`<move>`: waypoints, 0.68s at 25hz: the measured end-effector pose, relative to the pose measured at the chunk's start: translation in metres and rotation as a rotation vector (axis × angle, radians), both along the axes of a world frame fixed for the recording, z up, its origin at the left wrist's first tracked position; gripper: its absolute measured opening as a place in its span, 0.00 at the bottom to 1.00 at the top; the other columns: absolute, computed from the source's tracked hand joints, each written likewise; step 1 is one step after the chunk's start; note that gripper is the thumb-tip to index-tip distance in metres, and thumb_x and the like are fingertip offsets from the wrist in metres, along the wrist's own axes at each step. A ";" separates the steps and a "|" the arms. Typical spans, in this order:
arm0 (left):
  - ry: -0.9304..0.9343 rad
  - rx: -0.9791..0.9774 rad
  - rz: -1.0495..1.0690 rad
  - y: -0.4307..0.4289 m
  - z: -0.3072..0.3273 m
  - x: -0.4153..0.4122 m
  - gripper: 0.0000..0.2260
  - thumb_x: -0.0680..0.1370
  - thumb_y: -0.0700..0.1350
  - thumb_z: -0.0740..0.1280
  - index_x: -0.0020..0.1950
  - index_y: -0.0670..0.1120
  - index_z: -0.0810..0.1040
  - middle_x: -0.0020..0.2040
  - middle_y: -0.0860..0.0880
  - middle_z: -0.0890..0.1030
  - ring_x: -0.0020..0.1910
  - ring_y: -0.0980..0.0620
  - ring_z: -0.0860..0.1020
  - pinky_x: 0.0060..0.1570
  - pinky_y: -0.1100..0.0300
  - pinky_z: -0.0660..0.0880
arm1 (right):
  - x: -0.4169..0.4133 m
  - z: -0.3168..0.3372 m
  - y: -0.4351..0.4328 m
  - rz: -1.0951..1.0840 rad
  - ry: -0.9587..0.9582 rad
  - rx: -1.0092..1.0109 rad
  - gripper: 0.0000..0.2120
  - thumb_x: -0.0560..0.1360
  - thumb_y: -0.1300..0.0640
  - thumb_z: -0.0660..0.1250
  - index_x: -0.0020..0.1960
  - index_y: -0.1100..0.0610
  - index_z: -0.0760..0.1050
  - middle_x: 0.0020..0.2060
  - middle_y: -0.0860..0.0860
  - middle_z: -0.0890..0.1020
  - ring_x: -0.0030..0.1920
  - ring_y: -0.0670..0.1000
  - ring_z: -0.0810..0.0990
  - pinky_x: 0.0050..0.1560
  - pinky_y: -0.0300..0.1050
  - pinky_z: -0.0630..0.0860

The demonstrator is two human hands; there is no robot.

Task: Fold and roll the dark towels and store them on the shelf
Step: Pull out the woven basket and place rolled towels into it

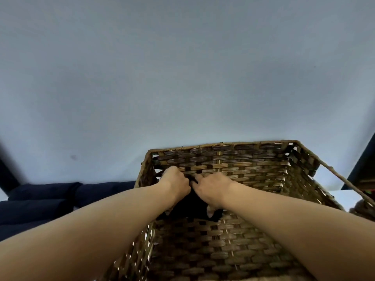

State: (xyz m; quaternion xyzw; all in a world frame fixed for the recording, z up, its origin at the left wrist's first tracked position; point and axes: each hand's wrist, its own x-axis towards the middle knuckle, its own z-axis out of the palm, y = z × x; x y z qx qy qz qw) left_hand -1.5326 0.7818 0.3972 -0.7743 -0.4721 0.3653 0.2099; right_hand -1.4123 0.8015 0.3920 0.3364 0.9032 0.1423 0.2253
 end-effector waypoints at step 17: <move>-0.414 -0.351 0.976 0.008 0.002 0.002 0.23 0.81 0.41 0.63 0.73 0.37 0.62 0.41 0.42 0.79 0.34 0.51 0.77 0.48 0.61 0.76 | 0.004 -0.003 0.011 -0.063 0.076 -0.187 0.34 0.74 0.63 0.69 0.75 0.58 0.57 0.62 0.58 0.73 0.59 0.60 0.76 0.53 0.50 0.75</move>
